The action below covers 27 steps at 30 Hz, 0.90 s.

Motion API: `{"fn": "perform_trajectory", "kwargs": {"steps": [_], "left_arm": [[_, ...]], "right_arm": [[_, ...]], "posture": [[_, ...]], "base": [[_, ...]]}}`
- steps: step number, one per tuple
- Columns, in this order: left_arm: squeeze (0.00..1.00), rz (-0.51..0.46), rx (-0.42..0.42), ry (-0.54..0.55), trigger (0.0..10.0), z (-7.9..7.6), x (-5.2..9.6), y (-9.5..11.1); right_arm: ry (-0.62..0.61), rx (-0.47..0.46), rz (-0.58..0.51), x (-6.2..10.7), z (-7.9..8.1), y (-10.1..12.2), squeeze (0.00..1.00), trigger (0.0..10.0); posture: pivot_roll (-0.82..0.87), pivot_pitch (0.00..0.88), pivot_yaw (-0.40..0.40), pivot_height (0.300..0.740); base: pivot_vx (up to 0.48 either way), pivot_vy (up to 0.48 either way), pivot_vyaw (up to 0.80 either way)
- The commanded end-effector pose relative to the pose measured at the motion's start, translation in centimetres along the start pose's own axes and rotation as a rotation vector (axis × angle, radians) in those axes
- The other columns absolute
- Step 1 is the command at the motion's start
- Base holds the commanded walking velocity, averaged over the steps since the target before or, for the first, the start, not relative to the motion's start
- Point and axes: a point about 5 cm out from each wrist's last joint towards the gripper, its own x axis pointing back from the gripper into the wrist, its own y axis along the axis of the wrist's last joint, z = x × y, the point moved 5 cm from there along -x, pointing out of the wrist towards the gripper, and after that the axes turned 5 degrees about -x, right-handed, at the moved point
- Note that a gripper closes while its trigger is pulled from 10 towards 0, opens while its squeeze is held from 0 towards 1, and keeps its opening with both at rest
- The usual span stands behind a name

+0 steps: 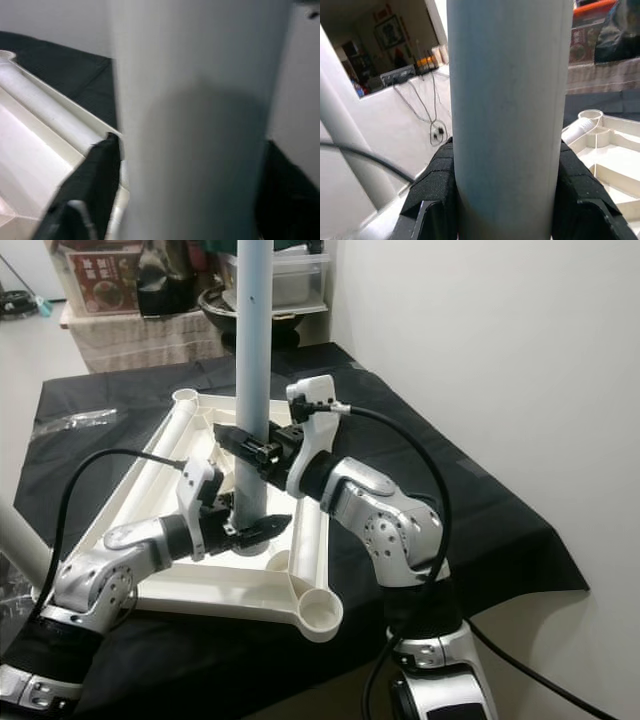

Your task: Building children table

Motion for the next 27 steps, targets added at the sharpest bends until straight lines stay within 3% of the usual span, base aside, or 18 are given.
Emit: {"fn": "perform_trajectory", "kwargs": {"steps": [1,7,8,10,11,12,13,17,19,20,22,24,26,27], "left_arm": [[0.00,0.015,0.037,-0.005,0.0,-0.3,-0.3,-1.1],[0.00,0.014,-0.004,0.003,0.0,0.0,-0.2,-0.9],[0.00,0.028,-0.026,-0.006,0.0,-0.1,-0.1,-1.1],[0.00,0.043,-0.047,-0.016,0.0,-0.2,0.0,-1.3],[0.00,0.052,-0.060,-0.024,0.0,-0.3,0.1,-1.4],[0.00,0.052,-0.060,-0.024,0.0,-0.3,0.1,-1.4],[0.00,0.081,-0.105,-0.052,0.0,-0.4,0.7,-1.6],[0.00,0.124,-0.174,-0.095,0.0,-0.6,1.4,-2.0],[0.00,0.134,-0.212,-0.158,0.0,-1.1,2.2,-1.8],[0.00,0.134,-0.212,-0.158,0.0,-1.1,2.2,-1.8],[0.00,0.107,-0.193,-0.239,0.0,-2.4,2.8,-1.2],[0.00,0.107,-0.193,-0.239,0.0,-2.4,2.8,-1.2],[0.00,0.067,-0.155,-0.300,0.0,-3.6,3.0,-0.4],[0.00,0.067,-0.155,-0.300,0.0,-3.6,3.0,-0.4]], "right_arm": [[0.090,0.002,-0.057,-0.4,2.2,1.5,0.00,0.0],[0.096,0.001,-0.052,-0.3,2.4,1.4,0.00,0.0],[0.101,0.010,-0.028,-0.3,2.3,1.1,0.00,10.0],[0.112,0.010,-0.005,-0.2,2.4,0.8,0.00,10.0],[0.119,0.008,0.010,-0.1,2.4,0.7,0.35,10.0],[0.119,0.008,0.010,-0.1,2.4,0.7,0.35,10.0],[0.127,-0.033,0.039,0.2,2.1,0.3,1.00,10.0],[0.187,-0.088,0.100,0.7,2.5,-0.4,1.00,10.0],[0.296,-0.163,0.139,1.7,3.5,-0.5,1.00,10.0],[0.296,-0.163,0.139,1.7,3.5,-0.5,1.00,10.0],[0.450,-0.198,0.135,3.0,5.3,0.0,1.00,10.0],[0.450,-0.198,0.135,3.0,5.3,0.0,1.00,10.0],[0.564,-0.182,0.125,3.9,6.8,0.2,1.00,10.0],[0.564,-0.182,0.125,3.9,6.8,0.2,1.00,10.0]], "posture": [[-0.14,0.000,-0.006,0.740],[-0.14,0.000,-0.005,0.740],[-0.13,0.000,-0.004,0.740],[-0.13,0.000,-0.004,0.740],[-0.13,0.000,-0.004,0.740],[-0.13,0.000,-0.004,0.740],[-0.13,0.000,-0.007,0.740],[-0.12,0.000,-0.008,0.740],[-0.12,0.000,-0.008,0.740],[-0.12,0.000,-0.008,0.740],[-0.12,0.000,-0.009,0.740],[-0.12,0.000,-0.009,0.740],[-0.12,0.000,-0.008,0.740],[-0.12,0.000,-0.008,0.740]], "base": [[0.000,0.000,0.00],[0.000,0.000,0.00],[0.000,0.000,0.00],[0.000,0.000,0.00],[0.000,0.000,0.00],[0.000,0.000,0.00],[0.000,0.000,0.00],[0.000,0.000,0.00],[0.000,0.000,0.00],[0.000,0.000,0.00],[0.000,0.000,0.00],[0.000,0.000,0.00],[0.000,0.000,0.00],[0.000,0.000,0.00]]}}
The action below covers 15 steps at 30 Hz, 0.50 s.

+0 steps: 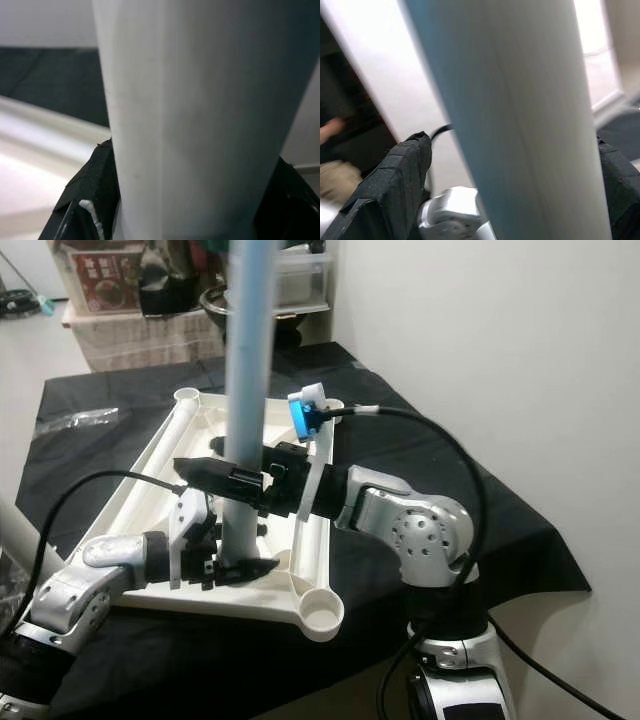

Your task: Building children table

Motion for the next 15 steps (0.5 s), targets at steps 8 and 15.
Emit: {"fn": "perform_trajectory", "kwargs": {"steps": [8,15], "left_arm": [[0.00,-0.088,0.032,-0.132,0.0,-2.5,-0.3,2.2],[0.00,-0.023,0.052,-0.228,0.0,-4.2,0.1,0.9]], "right_arm": [[0.114,0.031,0.068,-0.6,1.9,-2.0,0.36,10.0],[0.089,0.044,0.101,-0.8,1.3,-2.5,0.00,10.0]], "posture": [[-0.10,0.000,-0.015,0.740],[-0.10,0.000,-0.012,0.740]], "base": [[0.000,0.000,0.00],[0.000,0.000,0.00]]}}
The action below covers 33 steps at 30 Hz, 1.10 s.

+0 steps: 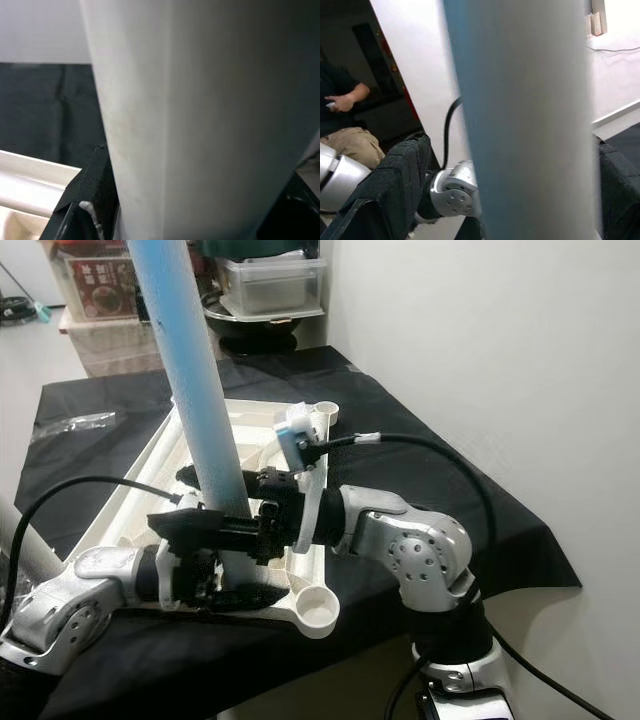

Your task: Building children table

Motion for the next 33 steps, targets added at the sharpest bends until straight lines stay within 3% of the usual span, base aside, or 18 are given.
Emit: {"fn": "perform_trajectory", "kwargs": {"steps": [1,4,7,8,9,10,11,30,31,32,33], "left_arm": [[0.00,0.038,0.001,-0.063,0.0,-1.2,-0.3,-0.5],[0.00,0.071,0.022,-0.098,0.0,-2.2,0.1,-1.1],[0.00,0.071,0.022,-0.098,0.0,-2.2,0.1,-1.1],[0.00,0.080,0.028,-0.101,0.0,-2.4,0.3,-1.2],[0.00,0.087,0.033,-0.103,0.0,-2.5,0.4,-1.3],[0.00,0.095,0.038,-0.104,0.0,-2.6,0.6,-1.5],[0.00,0.102,0.043,-0.104,0.0,-2.7,0.7,-1.6],[0.00,0.140,0.042,-0.104,0.0,-2.4,1.2,-2.7],[1.00,0.127,0.046,-0.088,0.0,-2.1,1.2,-2.6],[1.00,0.108,0.049,-0.029,1.6,-1.1,1.2,-2.4],[1.00,0.095,0.052,0.013,1.6,-0.3,1.2,-2.3]], "right_arm": [[0.013,0.011,0.029,-0.3,0.1,-0.5,0.00,10.0],[-0.026,0.052,0.074,0.2,-0.5,-1.0,0.00,10.0],[-0.026,0.052,0.074,0.2,-0.5,-1.0,0.00,10.0],[-0.041,0.063,0.086,0.4,-0.9,-1.2,0.00,8.7],[-0.050,0.070,0.093,0.7,-1.1,-1.3,0.00,6.0],[-0.050,0.073,0.095,0.8,-1.2,-1.2,0.00,1.8],[-0.049,0.073,0.095,1.0,-1.2,-1.2,0.00,0.0],[-0.036,-0.008,-0.012,1.0,-0.9,-0.1,0.00,0.0],[-0.050,-0.016,-0.039,0.9,-1.0,0.2,0.00,0.0],[-0.096,-0.021,-0.079,0.9,-1.7,0.5,0.00,0.0],[-0.130,-0.025,-0.106,0.9,-2.2,0.7,0.00,0.0]], "posture": [[-0.10,0.000,-0.009,0.740],[-0.10,0.000,-0.008,0.740],[-0.10,0.000,-0.008,0.740],[-0.10,0.000,-0.010,0.740],[-0.10,0.000,-0.011,0.740],[-0.10,0.000,-0.012,0.740],[-0.10,0.000,-0.012,0.740],[-0.11,0.000,-0.002,0.740],[-0.12,0.000,-0.001,0.740],[-0.12,0.000,0.001,0.740],[-0.12,0.000,0.001,0.740]], "base": [[0.000,0.000,0.00],[0.000,0.000,0.00],[0.000,0.000,0.00],[0.000,0.000,0.00],[0.000,0.000,0.00],[0.000,0.000,0.00],[0.000,0.000,0.00],[0.000,0.000,0.00],[0.000,0.000,0.00],[0.000,0.000,0.00],[0.000,0.000,0.00]]}}
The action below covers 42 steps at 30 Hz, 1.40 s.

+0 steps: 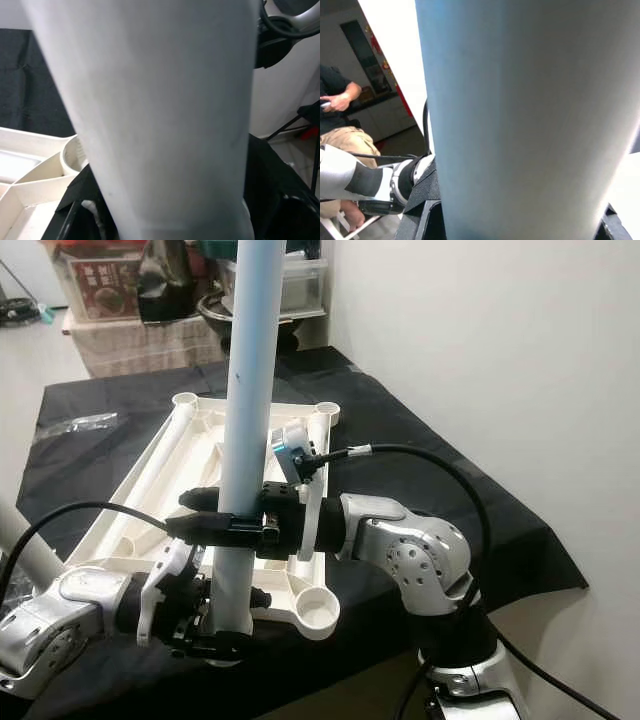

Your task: Building children table

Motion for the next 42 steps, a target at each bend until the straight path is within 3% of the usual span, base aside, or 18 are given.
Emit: {"fn": "perform_trajectory", "kwargs": {"steps": [1,2,3,4,6,7,14,16,17,18,19,20,21,24,26,28,36,42], "left_arm": [[1.00,-0.001,0.025,0.095,1.6,1.6,0.1,-0.5],[1.00,-0.013,0.029,0.121,6.5,2.0,0.3,-0.3],[1.00,-0.013,0.029,0.121,6.5,2.0,0.3,-0.3],[1.00,-0.048,0.055,0.140,10.0,2.0,1.0,0.3],[1.00,-0.072,0.072,0.143,10.0,1.9,1.4,0.8],[1.00,-0.141,0.093,0.255,10.0,2.7,3.3,2.0],[1.00,-0.211,0.090,0.466,10.0,4.0,5.8,2.7],[1.00,-0.192,0.079,0.729,10.0,5.6,7.3,1.6],[1.00,-0.128,0.079,0.895,10.0,6.4,7.7,-0.1],[1.00,-0.128,0.079,0.895,10.0,6.4,7.7,-0.1],[0.76,-0.043,0.104,1.098,10.0,7.1,8.1,-2.5],[0.76,-0.019,0.127,1.164,10.0,7.3,8.3,-3.3],[0.00,-0.003,0.159,1.240,10.0,7.4,8.3,-4.1],[0.00,0.025,0.166,1.292,10.0,6.9,7.6,-4.8],[0.00,-0.032,0.174,1.237,10.0,6.0,5.9,-4.1],[0.00,-0.068,0.179,1.224,10.0,5.8,5.5,-3.4],[0.00,-0.083,0.112,1.297,10.0,6.0,5.9,-1.9],[0.00,-0.060,0.073,1.307,10.0,5.9,4.9,-1.7]], "right_arm": [[-0.078,0.002,-0.119,0.3,-0.9,1.7,0.00,0.0],[-0.124,-0.010,-0.154,0.5,-1.7,1.9,0.00,0.0],[-0.124,-0.010,-0.154,0.5,-1.7,1.9,0.00,0.0],[-0.172,-0.012,-0.182,1.0,-2.6,2.4,0.00,0.0],[-0.200,-0.014,-0.197,1.4,-3.1,2.7,0.00,0.0],[-0.269,0.021,-0.242,3.2,-4.3,4.5,0.00,0.0],[-0.377,0.081,-0.274,5.9,-5.7,6.3,0.00,0.0],[-0.521,0.116,-0.277,7.5,-7.3,6.3,0.00,0.0],[-0.640,0.131,-0.274,8.4,-8.6,5.9,0.00,0.0],[-0.640,0.131,-0.274,8.4,-8.6,5.9,0.00,0.0],[-0.794,0.162,-0.266,9.3,-10.1,5.3,0.00,0.0],[-0.838,0.180,-0.260,9.5,-10.4,5.1,0.00,0.0],[-0.884,0.190,-0.253,9.6,-10.7,4.9,0.00,10.0],[-0.947,0.200,-0.266,9.7,-11.0,4.7,0.00,10.0],[-1.002,0.208,-0.300,9.8,-11.1,4.6,0.00,10.0],[-1.031,0.213,-0.315,9.8,-11.1,4.4,0.00,10.0],[-1.114,0.232,-0.341,9.6,-11.3,3.4,0.00,10.0],[-1.155,0.248,-0.390,9.0,-10.9,3.5,0.00,10.0]], "posture": [[-0.12,0.000,0.001,0.740],[-0.11,0.000,0.000,0.740],[-0.11,0.000,0.000,0.740],[-0.11,0.000,0.000,0.740],[-0.11,0.000,0.000,0.740],[-0.11,0.000,0.007,0.740],[-0.09,0.000,-0.010,0.740],[-0.08,0.000,-0.020,0.740],[-0.07,0.000,-0.024,0.740],[-0.07,0.000,-0.024,0.740],[-0.07,0.000,-0.027,0.740],[-0.07,0.000,-0.027,0.740],[-0.06,0.000,-0.029,0.740],[-0.05,0.000,-0.029,0.740],[-0.04,0.000,-0.032,0.740],[-0.04,0.000,-0.032,0.740],[-0.03,0.000,-0.023,0.740],[-0.03,0.000,-0.019,0.740]], "base": [[0.000,0.000,0.00],[0.000,0.000,0.00],[0.000,0.000,0.00],[0.000,0.000,0.00],[0.000,0.000,0.00],[0.000,0.000,0.00],[0.000,0.000,0.00],[0.000,0.000,0.00],[0.000,0.000,0.00],[0.000,0.000,0.00],[0.000,0.000,0.00],[0.000,0.000,0.00],[0.000,0.000,0.00],[0.000,0.000,0.00],[0.000,0.000,0.00],[0.000,0.000,0.00],[0.000,0.000,0.00],[0.000,0.379,0.00]]}}
